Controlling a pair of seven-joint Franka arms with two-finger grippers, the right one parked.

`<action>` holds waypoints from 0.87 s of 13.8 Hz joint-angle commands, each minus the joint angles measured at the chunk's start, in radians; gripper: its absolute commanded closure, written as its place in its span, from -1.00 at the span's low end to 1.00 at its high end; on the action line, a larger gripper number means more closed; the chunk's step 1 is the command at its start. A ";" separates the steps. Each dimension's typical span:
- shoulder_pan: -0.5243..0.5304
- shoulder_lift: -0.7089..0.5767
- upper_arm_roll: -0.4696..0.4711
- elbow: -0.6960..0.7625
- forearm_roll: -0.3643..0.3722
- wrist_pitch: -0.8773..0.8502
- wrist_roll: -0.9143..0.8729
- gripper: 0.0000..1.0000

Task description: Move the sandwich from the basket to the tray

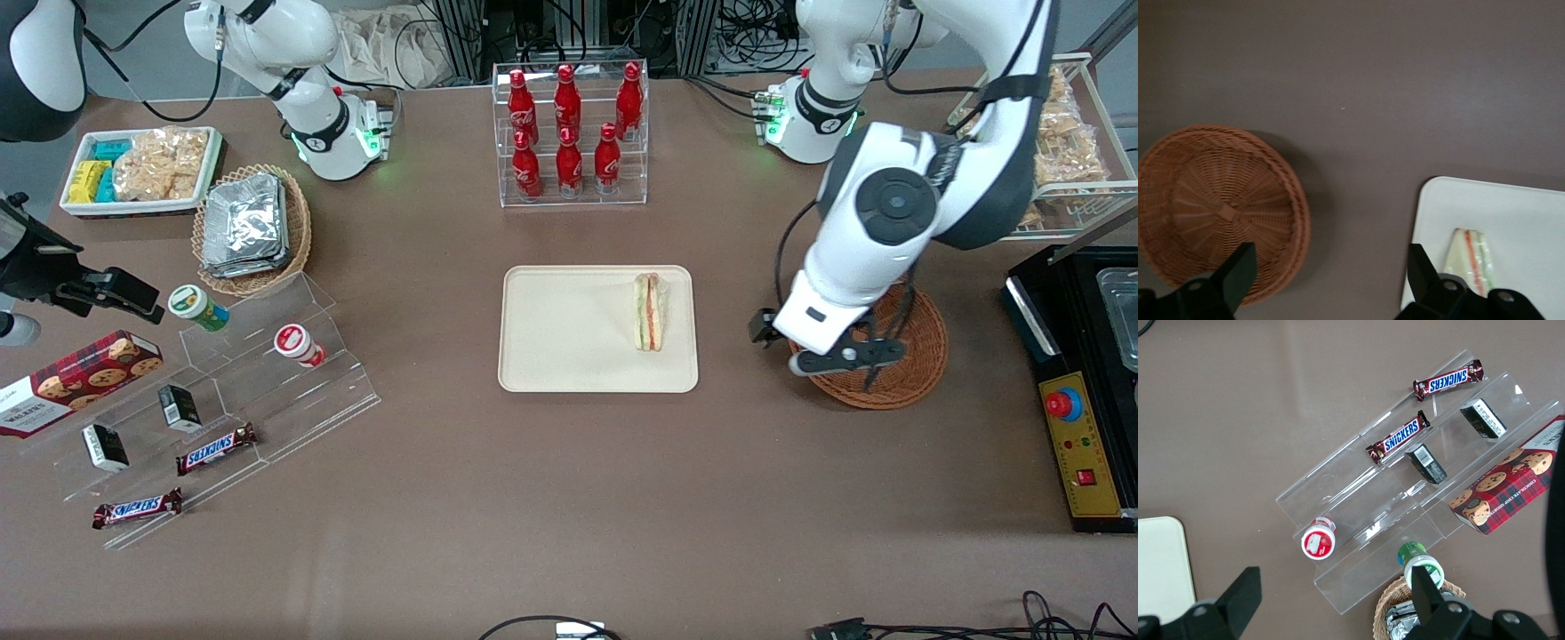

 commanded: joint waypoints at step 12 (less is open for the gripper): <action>0.239 -0.140 -0.014 0.171 -0.082 -0.293 0.390 -1.00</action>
